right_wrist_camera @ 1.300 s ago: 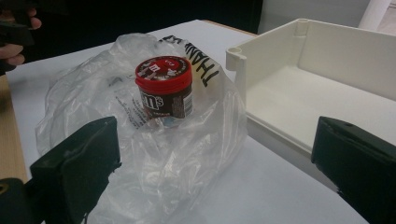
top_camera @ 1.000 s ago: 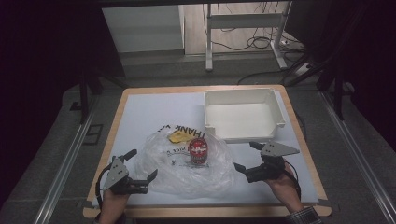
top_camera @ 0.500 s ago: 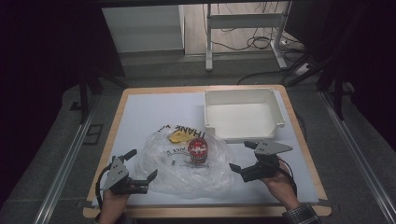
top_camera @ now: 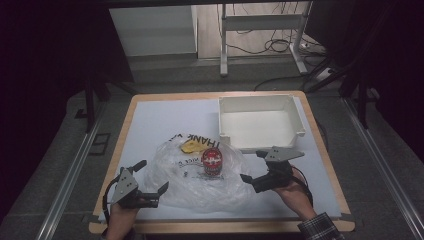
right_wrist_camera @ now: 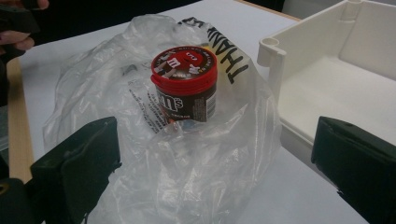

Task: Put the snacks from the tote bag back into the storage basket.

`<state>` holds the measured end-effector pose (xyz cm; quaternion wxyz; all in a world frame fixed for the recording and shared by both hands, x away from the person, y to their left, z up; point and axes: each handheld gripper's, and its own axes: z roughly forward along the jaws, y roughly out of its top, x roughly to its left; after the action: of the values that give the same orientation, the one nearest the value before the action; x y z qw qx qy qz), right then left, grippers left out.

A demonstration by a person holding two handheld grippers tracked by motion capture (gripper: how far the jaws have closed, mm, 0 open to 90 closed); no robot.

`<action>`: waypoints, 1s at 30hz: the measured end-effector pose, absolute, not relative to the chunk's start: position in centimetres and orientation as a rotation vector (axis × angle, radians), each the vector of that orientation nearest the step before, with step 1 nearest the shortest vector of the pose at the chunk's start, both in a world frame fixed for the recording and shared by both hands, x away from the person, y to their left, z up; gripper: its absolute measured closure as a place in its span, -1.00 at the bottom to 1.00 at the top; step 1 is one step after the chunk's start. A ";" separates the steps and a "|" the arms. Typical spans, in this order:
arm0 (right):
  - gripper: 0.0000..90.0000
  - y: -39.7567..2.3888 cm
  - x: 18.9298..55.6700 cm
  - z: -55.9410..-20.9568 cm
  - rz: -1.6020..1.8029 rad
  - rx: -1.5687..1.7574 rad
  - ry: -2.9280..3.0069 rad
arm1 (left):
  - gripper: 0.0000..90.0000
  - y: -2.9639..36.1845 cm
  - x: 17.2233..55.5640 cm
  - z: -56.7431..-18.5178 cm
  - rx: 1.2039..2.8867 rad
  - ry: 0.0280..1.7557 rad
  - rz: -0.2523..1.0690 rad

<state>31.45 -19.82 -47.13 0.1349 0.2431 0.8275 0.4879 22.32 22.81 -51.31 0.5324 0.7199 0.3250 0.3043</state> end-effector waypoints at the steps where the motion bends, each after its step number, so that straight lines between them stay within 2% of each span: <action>1: -0.97 -19.7 31.5 -47.1 1.404 0.712 2.404 | -1.00 22.8 22.3 -51.3 1.717 0.775 0.727; 30: -0.96 -16.3 33.9 -47.5 1.289 0.793 2.573 | -1.00 22.8 22.3 -51.3 1.721 0.774 0.729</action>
<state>33.93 -16.34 -47.53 0.0785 0.2648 0.8593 0.4305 22.31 22.77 -51.31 0.5305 0.7211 0.3244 0.3055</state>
